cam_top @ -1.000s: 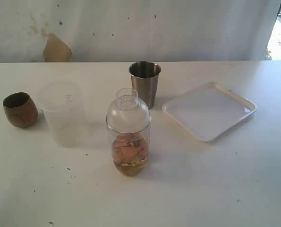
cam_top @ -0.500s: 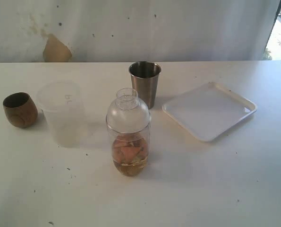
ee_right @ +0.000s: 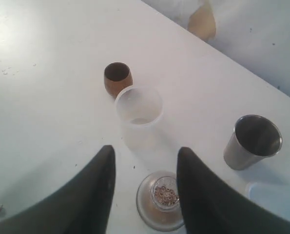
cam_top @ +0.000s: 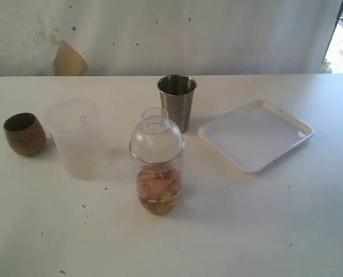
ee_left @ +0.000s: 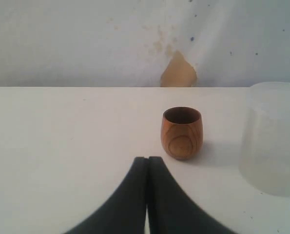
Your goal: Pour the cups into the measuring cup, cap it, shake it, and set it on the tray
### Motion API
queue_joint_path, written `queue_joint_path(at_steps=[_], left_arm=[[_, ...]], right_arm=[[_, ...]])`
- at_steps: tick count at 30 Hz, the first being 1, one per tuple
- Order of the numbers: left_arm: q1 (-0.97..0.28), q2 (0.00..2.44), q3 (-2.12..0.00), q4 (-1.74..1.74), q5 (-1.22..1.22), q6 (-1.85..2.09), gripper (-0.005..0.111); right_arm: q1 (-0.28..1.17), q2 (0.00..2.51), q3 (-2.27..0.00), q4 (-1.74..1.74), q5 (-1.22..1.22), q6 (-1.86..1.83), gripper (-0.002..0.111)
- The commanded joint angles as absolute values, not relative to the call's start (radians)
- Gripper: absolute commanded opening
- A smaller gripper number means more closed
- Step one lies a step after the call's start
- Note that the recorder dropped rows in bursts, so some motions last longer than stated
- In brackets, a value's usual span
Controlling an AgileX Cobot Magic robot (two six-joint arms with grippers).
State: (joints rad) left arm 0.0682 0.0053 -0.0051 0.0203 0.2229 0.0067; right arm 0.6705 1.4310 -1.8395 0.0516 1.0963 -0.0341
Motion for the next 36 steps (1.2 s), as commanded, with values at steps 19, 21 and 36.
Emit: queue_joint_path(at_steps=[19, 21, 36], left_arm=[[0.068, 0.000, 0.000, 0.024, 0.204, 0.000, 0.000], [0.068, 0.000, 0.000, 0.024, 0.204, 0.000, 0.000], [0.068, 0.000, 0.000, 0.024, 0.204, 0.000, 0.000]], right_arm=[[0.668, 0.986, -0.820, 0.185, 0.140, -0.312, 0.105], [0.668, 0.996, -0.678, 0.188, -0.056, -0.297, 0.105], [0.668, 1.402, -0.352, -0.025, -0.728, 0.000, 0.105]])
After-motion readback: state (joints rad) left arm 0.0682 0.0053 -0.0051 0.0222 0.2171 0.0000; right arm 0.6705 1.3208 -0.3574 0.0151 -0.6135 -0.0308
